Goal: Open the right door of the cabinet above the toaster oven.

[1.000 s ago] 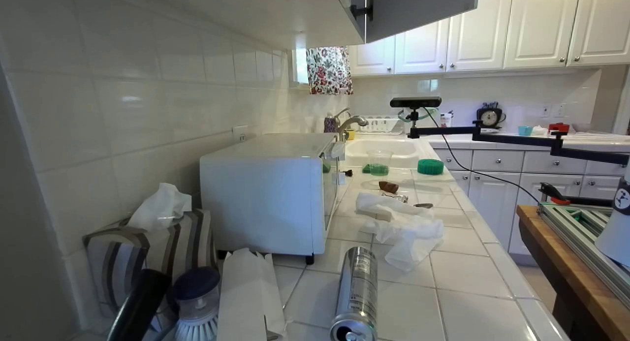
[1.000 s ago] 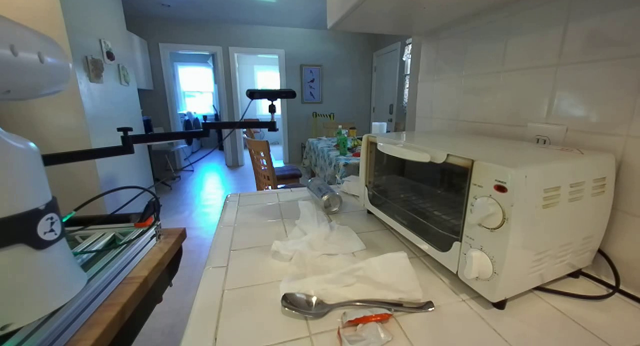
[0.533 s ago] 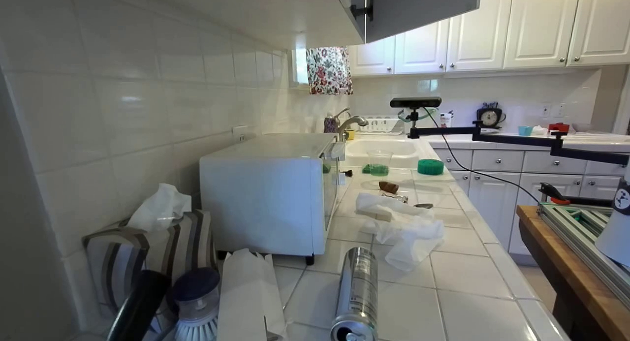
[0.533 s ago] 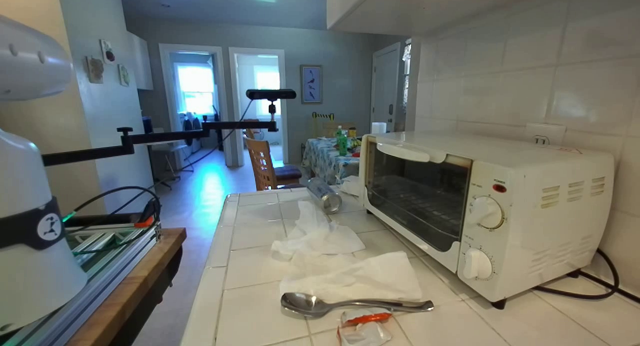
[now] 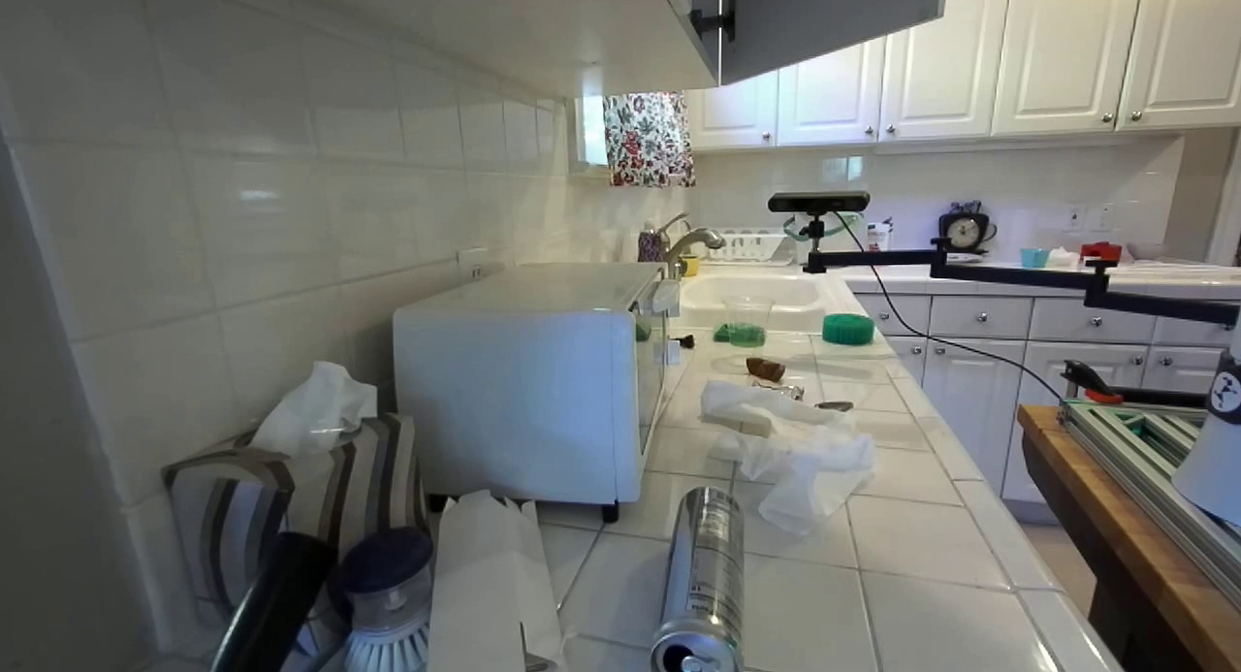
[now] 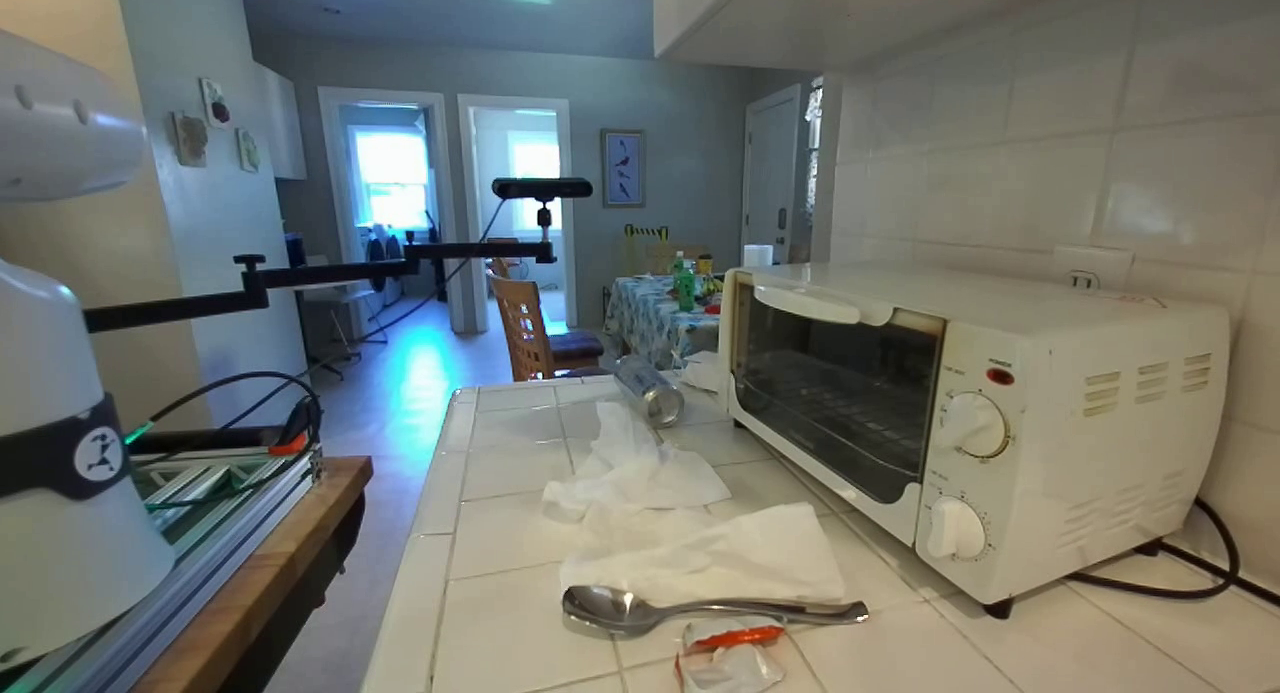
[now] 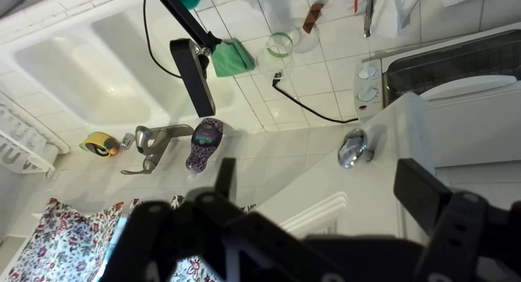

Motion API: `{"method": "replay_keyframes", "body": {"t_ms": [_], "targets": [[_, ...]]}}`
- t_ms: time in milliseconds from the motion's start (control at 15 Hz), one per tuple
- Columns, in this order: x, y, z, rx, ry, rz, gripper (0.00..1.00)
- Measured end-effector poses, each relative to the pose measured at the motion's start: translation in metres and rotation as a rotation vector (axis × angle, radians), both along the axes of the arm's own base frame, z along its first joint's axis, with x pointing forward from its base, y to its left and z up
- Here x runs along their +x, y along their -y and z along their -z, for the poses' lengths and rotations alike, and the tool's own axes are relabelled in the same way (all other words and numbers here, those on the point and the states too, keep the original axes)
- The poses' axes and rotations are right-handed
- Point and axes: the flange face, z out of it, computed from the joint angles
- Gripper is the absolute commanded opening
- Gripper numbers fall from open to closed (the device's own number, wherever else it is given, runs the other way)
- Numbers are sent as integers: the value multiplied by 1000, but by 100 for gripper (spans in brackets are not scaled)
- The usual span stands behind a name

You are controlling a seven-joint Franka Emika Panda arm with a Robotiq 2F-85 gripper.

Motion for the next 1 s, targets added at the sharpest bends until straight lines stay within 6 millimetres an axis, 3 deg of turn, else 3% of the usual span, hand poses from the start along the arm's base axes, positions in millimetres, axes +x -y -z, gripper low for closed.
{"method": "replay_keyframes", "body": {"t_ms": [267, 667, 1000], "targets": [[-5, -15, -9, -4, -21, -32, 100], [18, -40, -10, -47, 20, -92, 100], [34, -43, -15, -74, 77, -90, 100]]}}
